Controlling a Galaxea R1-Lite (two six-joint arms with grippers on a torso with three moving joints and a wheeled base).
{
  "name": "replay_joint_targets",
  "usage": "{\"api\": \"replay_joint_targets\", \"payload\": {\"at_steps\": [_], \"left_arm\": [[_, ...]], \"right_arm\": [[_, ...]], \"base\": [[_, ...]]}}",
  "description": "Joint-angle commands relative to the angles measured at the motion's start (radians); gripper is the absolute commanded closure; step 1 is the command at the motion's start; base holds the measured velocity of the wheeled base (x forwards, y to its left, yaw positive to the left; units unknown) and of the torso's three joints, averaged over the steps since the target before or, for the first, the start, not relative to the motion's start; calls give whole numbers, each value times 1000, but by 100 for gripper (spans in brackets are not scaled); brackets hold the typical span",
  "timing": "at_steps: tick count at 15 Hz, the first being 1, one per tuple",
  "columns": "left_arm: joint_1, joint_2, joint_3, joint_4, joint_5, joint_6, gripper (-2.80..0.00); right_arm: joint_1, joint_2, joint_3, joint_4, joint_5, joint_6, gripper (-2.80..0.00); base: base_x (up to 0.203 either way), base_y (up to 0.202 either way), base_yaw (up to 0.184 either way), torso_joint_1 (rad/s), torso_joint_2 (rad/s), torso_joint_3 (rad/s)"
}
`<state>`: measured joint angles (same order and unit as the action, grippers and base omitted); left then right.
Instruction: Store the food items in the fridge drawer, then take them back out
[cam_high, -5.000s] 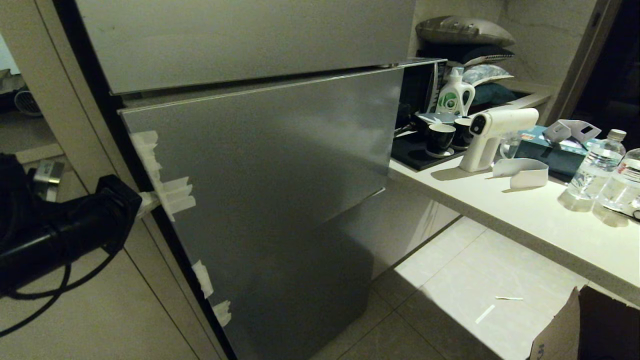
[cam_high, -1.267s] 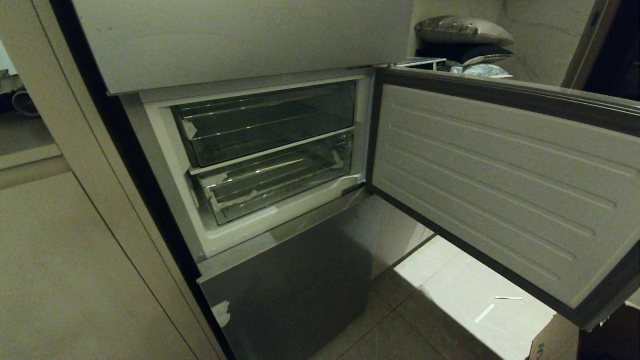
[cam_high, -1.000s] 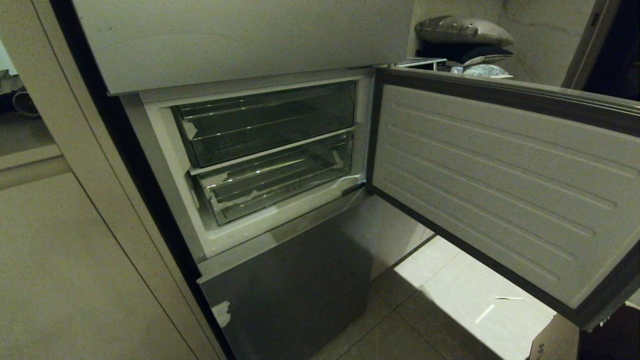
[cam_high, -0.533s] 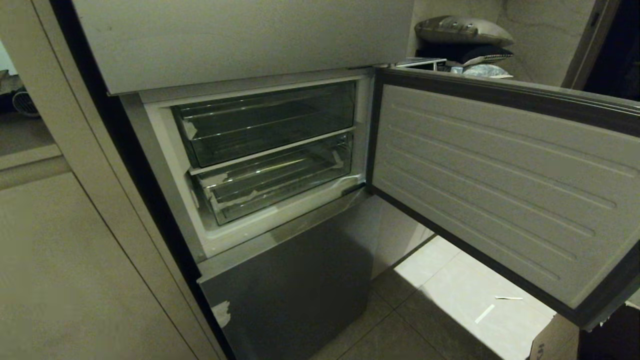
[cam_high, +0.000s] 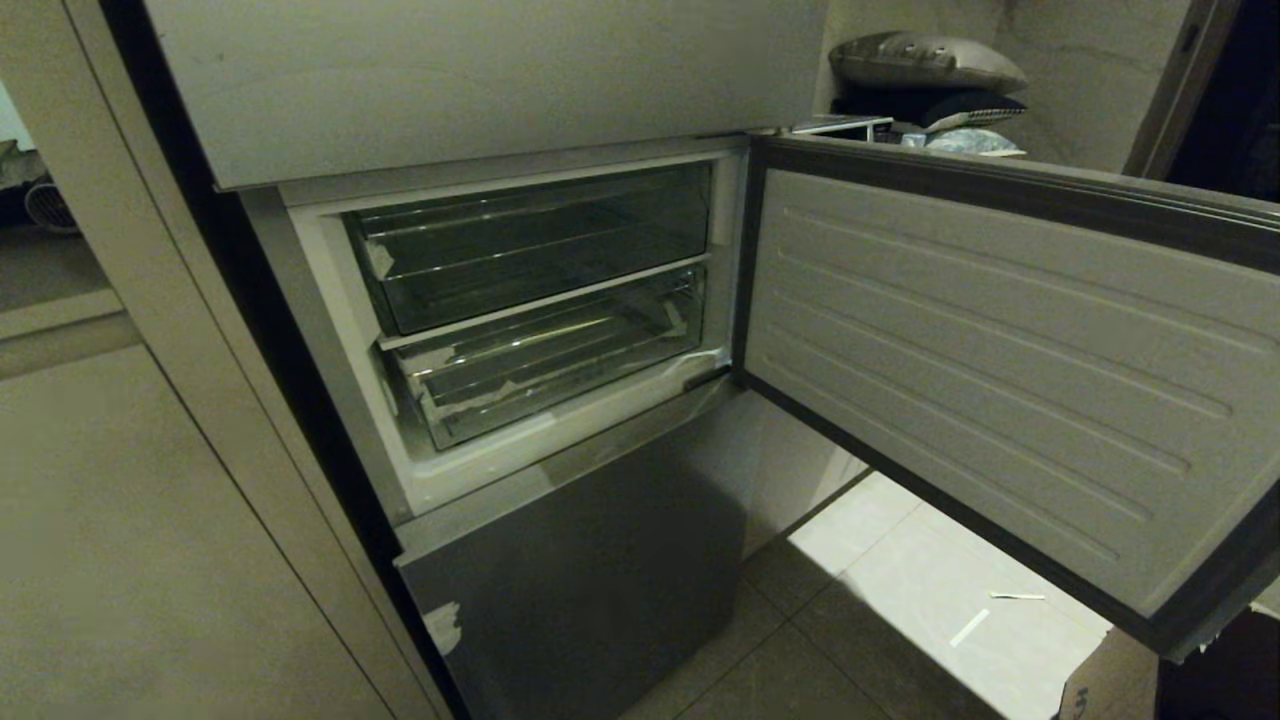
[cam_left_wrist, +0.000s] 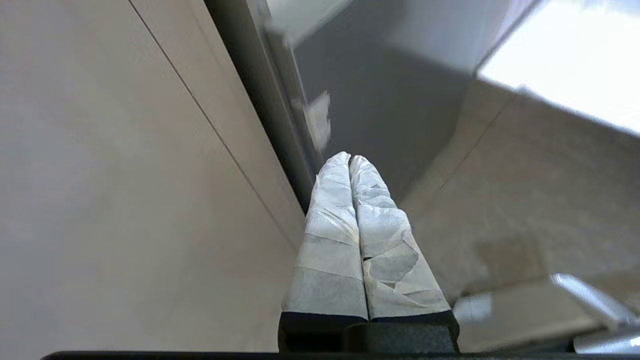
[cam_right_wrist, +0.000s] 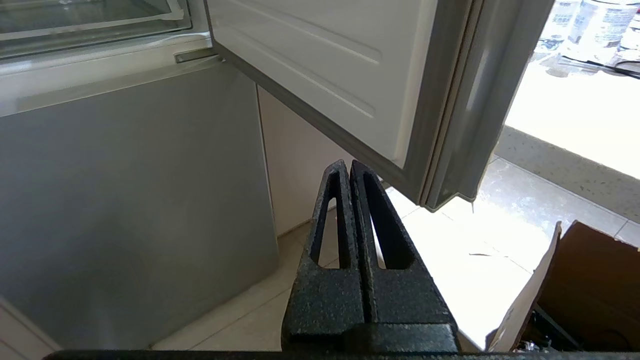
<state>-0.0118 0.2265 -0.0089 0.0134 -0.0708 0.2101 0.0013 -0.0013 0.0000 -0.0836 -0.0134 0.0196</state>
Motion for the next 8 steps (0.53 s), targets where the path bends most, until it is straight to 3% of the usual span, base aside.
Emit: {"api": "replay_joint_targets", "payload": {"at_steps": [1,4,8], "left_arm": [[-3,-163,0,5,6,-14,0],[4,-225,9,-10,58,-132,0],[3,-226,9,-12,62,-146,0]], "right_arm": [[0,0,31,-1,0,0,0],[0,0,31,-1,0,0,0],[0,0,31,-1,0,0,0]], "base": [[0,0,0,0,0,0],[0,0,0,0,0,0],[0,0,0,0,0,0]]}}
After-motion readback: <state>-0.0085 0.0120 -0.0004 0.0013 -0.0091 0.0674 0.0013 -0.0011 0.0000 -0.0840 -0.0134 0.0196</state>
